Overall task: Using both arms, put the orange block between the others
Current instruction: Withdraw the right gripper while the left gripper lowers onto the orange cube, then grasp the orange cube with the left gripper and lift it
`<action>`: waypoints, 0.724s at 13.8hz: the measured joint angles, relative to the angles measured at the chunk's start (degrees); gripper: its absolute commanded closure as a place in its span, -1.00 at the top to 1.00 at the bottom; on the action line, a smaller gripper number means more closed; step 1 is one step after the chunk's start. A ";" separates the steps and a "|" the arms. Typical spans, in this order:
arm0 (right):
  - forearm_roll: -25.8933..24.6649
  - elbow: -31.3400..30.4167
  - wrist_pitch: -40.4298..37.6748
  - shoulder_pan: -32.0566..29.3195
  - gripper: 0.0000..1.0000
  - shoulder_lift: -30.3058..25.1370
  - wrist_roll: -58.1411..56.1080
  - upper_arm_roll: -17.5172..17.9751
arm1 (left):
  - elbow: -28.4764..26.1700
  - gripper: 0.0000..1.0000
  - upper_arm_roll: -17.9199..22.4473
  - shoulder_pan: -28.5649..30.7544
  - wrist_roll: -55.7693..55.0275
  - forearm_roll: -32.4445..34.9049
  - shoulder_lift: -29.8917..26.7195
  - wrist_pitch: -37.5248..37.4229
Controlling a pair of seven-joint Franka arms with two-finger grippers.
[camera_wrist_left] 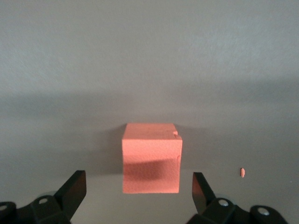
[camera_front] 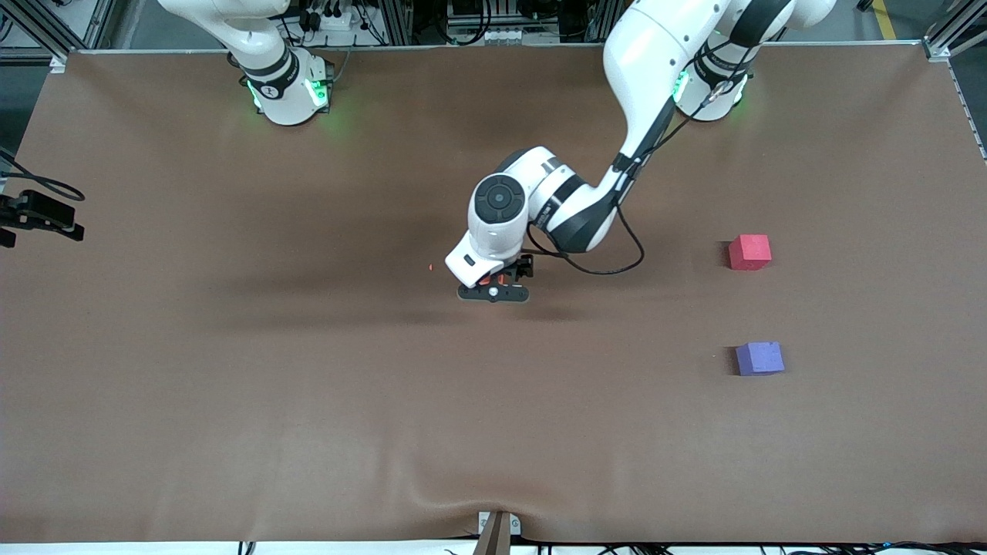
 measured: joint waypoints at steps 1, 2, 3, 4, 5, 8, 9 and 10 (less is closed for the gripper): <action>-0.01 0.52 -1.75 -0.03 1.00 0.01 0.02 -0.02 | 0.00 1.00 0.00 -0.29 -0.74 0.00 0.42 0.14; -0.04 1.17 -2.91 -0.05 1.00 0.00 0.02 -0.02 | 0.01 1.00 -0.01 -0.47 -1.07 0.00 0.71 0.52; -0.07 1.95 -3.45 -0.07 1.00 -0.01 0.04 -0.03 | 0.02 1.00 0.00 -0.52 -1.16 0.00 0.94 1.07; -0.09 2.53 -3.66 -0.08 1.00 -0.01 0.22 -0.03 | 0.02 1.00 0.01 -0.51 -1.17 0.00 1.12 1.58; -0.13 2.84 -3.66 -0.09 1.00 -0.01 0.53 -0.04 | 0.04 1.00 0.03 -0.50 -1.17 0.00 1.30 2.08; -0.22 2.93 -3.78 -0.12 1.00 0.00 1.08 -0.05 | 0.05 1.00 0.00 -0.63 -3.31 -0.01 2.16 3.33; -0.22 2.94 -3.98 -0.12 1.00 0.00 1.09 -0.04 | 0.06 1.00 -0.01 -0.81 -4.20 -0.01 2.50 3.62; -0.22 2.97 -4.38 -0.12 1.00 0.00 1.10 -0.03 | 0.06 1.00 -0.01 -0.97 -4.67 -0.01 2.81 3.83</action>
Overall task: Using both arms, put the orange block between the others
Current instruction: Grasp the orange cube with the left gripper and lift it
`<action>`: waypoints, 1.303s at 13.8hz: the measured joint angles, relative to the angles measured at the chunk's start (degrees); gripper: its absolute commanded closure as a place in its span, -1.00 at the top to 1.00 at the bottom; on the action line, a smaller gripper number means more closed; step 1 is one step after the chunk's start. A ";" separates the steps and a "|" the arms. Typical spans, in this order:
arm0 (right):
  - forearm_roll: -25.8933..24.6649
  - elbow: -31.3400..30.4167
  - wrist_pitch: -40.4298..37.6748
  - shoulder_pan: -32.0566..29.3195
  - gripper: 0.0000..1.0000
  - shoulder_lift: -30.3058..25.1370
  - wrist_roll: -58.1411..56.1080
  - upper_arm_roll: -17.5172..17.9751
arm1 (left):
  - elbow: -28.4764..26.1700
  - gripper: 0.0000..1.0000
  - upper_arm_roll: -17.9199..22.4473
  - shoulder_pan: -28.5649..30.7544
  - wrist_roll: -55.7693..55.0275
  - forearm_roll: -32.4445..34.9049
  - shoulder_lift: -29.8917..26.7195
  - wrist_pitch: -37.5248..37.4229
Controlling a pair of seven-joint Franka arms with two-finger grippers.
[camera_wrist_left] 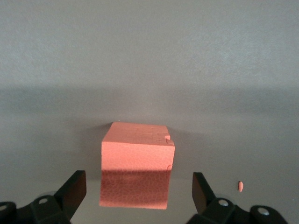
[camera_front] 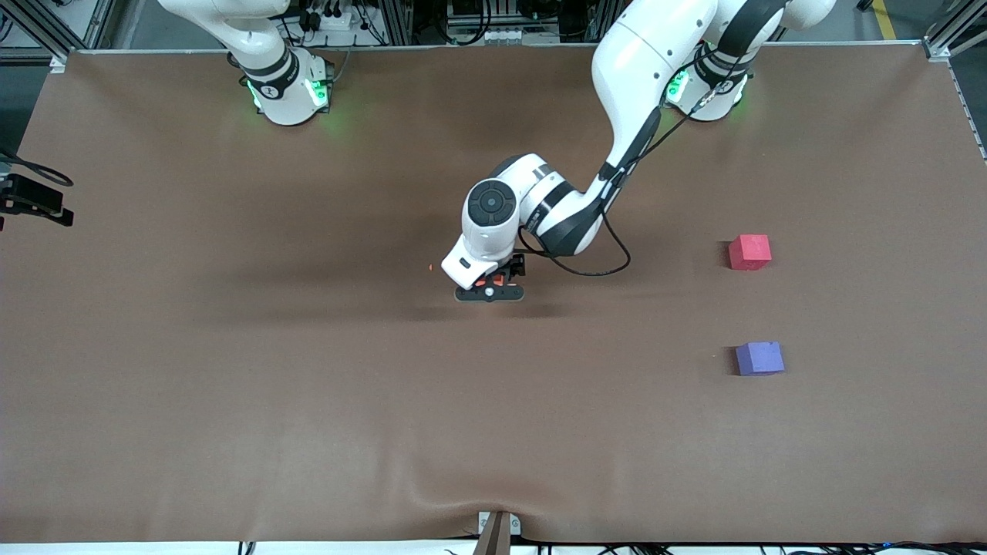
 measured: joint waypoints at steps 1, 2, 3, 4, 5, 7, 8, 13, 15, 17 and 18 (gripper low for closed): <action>0.00 0.10 -0.88 0.00 1.00 -0.01 0.00 0.03 | 0.00 1.00 0.00 -0.09 -0.19 0.00 0.28 0.17; 0.00 0.33 -1.84 0.00 1.00 -0.04 0.00 0.07 | 0.01 0.94 0.00 -0.12 -0.21 0.00 0.50 0.35; 0.00 0.52 -2.51 0.00 1.00 -0.21 0.00 0.14 | 0.01 0.81 0.01 -0.12 -0.21 0.00 0.69 0.53; 0.00 0.58 -3.17 0.01 1.00 -0.56 0.01 0.26 | 0.02 0.61 0.03 -0.12 -0.20 0.00 0.87 0.63; 0.00 0.62 -4.01 0.01 1.00 -1.06 0.05 0.36 | 0.02 0.30 0.03 -0.12 -0.20 0.00 1.14 0.71; 0.00 0.64 -5.52 0.01 1.00 -2.29 0.08 0.44 | 0.03 -0.25 0.04 -0.12 -0.21 0.00 1.65 0.97; 0.00 0.65 -5.96 0.01 1.00 -2.76 0.08 0.48 | 0.08 -0.43 0.05 -0.12 -0.20 0.00 1.76 1.05; 0.00 0.50 -6.13 0.01 1.00 -3.10 0.09 0.59 | 1.11 -0.49 0.63 0.34 -0.21 0.00 1.48 0.75; 0.00 0.49 -6.12 0.02 1.00 -3.10 0.09 0.66 | 1.70 -0.49 1.06 2.03 -0.21 0.00 -0.27 -2.50; 0.00 0.48 -6.12 0.02 1.00 -3.10 0.10 0.70 | 2.36 -0.49 1.13 5.68 0.64 0.00 -4.51 -9.37; -0.06 0.47 -6.11 0.02 1.00 -3.10 0.11 0.70 | 2.31 -0.48 1.13 7.99 2.54 0.00 -7.31 -13.24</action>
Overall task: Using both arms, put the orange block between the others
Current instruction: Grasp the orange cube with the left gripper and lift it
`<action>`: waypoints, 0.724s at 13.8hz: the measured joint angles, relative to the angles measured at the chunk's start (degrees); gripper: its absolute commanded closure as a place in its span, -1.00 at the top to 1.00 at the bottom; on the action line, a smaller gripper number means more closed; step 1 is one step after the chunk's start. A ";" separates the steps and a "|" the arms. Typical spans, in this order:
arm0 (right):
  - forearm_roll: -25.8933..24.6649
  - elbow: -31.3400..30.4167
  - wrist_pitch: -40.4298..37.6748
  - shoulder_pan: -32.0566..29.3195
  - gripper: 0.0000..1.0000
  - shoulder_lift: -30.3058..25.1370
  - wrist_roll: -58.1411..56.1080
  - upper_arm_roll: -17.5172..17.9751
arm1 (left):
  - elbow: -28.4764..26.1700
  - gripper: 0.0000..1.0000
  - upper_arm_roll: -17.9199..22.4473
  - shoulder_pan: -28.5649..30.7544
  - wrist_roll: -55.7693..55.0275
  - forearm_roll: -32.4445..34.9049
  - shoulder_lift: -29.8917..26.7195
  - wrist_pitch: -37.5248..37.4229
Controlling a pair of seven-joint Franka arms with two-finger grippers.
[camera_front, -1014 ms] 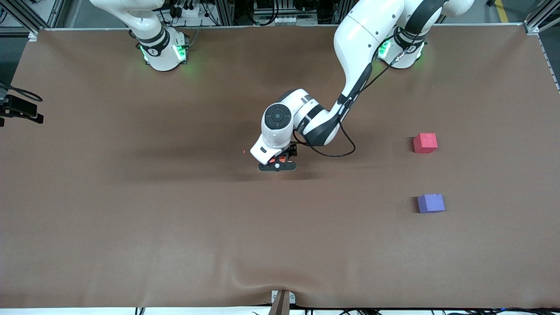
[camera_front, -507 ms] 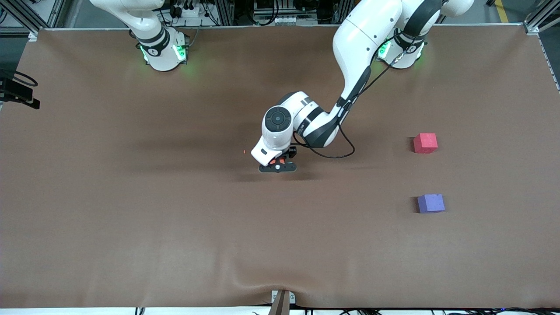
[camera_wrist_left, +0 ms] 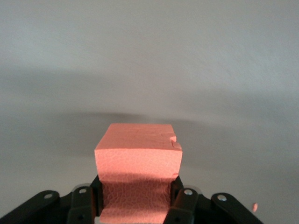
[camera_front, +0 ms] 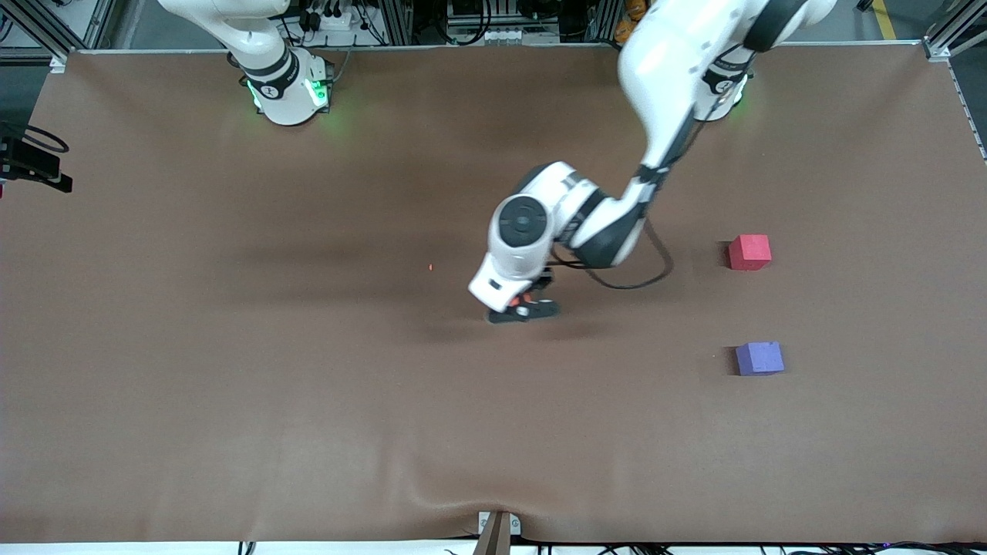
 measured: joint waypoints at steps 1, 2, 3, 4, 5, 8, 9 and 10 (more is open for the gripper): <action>-0.11 -0.01 0.01 0.00 1.00 0.00 0.01 0.00 | -0.46 -0.48 -0.03 2.46 2.54 0.00 -2.94 -3.43; -0.21 -0.03 0.02 0.00 1.00 0.01 0.03 -0.02 | -1.72 -0.48 -0.02 4.97 5.00 0.00 -5.91 -5.78; -0.27 -0.04 0.02 0.00 1.00 0.02 0.04 -0.03 | -3.99 -0.48 -0.03 7.60 7.57 0.00 -8.94 -7.11; -0.29 -0.06 0.03 0.00 1.00 0.05 0.04 -0.04 | -6.88 -0.48 -0.01 10.15 10.35 0.00 -11.68 -7.64; -0.30 -0.08 0.03 0.00 1.00 0.07 0.05 -0.04 | -10.14 -0.48 0.01 12.91 13.38 0.00 -14.15 -7.73; -0.32 -0.10 0.03 0.00 1.00 0.13 0.05 -0.03 | -18.43 -0.48 0.06 21.85 24.16 0.01 -18.33 -7.27; -0.32 -0.11 0.03 0.00 1.00 0.14 0.06 -0.03 | -20.71 -0.48 0.07 24.87 27.82 0.02 -18.77 -6.12; -0.33 -0.12 0.03 0.00 1.00 0.14 0.06 -0.03 | -23.01 -0.48 0.07 27.71 31.27 0.02 -18.87 -4.07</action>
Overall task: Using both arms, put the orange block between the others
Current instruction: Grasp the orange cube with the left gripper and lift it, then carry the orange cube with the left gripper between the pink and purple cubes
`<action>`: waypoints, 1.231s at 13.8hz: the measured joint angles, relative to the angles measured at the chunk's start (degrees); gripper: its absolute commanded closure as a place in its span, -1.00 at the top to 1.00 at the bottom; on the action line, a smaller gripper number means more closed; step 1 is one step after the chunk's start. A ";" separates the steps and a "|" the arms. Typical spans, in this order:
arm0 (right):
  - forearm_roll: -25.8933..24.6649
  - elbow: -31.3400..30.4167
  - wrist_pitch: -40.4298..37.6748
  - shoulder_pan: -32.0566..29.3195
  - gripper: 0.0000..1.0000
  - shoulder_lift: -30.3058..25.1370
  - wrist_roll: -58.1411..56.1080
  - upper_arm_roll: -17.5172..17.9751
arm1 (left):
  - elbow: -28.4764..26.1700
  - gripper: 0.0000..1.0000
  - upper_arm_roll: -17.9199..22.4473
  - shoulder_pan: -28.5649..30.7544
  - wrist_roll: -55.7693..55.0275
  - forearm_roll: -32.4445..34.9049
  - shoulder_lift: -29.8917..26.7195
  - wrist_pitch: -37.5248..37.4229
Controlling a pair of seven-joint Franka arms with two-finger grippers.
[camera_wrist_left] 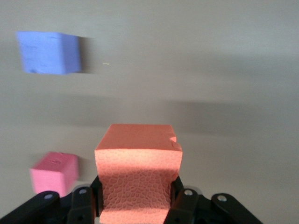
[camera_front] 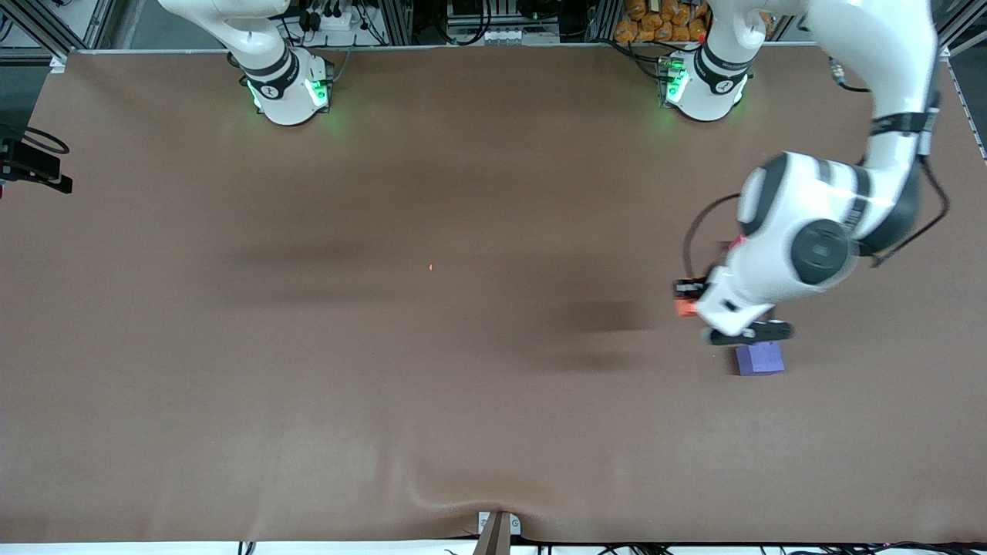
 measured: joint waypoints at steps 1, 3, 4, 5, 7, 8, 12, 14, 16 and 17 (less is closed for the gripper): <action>0.00 -0.01 0.00 0.00 1.00 0.00 0.00 0.00 | -2.61 -0.48 0.00 2.59 3.10 0.00 0.02 3.06; -0.01 -0.02 0.03 0.00 1.00 0.03 0.00 0.00 | -7.59 -0.48 -0.05 6.00 6.49 0.00 0.08 9.67; -0.01 -0.03 0.07 0.00 1.00 0.05 0.01 0.00 | -9.70 -0.47 -0.04 6.98 7.15 0.00 0.12 12.47; -0.01 -0.03 0.07 0.00 1.00 0.05 0.01 0.00 | -11.47 -0.47 -0.05 7.39 7.28 0.46 0.14 14.80; -0.01 -0.03 0.07 0.00 1.00 0.06 0.01 0.00 | -14.43 -0.47 -0.07 7.95 7.26 3.60 0.18 19.56; -0.02 -0.04 0.10 0.00 1.00 0.06 0.02 0.00 | -15.52 -0.46 -0.06 8.48 7.26 4.50 0.24 21.22; -0.05 -0.04 0.36 0.00 1.00 0.06 0.07 -0.10 | -18.28 -0.41 -0.09 9.76 7.69 5.17 0.72 24.60; -0.06 -0.04 0.58 0.00 1.00 0.06 0.08 -0.19 | -19.20 -0.37 -0.11 10.56 8.99 5.18 1.28 25.90; -0.06 -0.04 0.64 0.00 1.00 0.06 0.08 -0.20 | -19.46 -0.37 -0.13 11.59 9.99 5.18 1.95 26.43; -0.06 -0.04 0.64 0.00 1.00 0.06 0.08 -0.20 | -19.48 -0.37 -0.15 11.98 10.31 5.18 2.20 26.66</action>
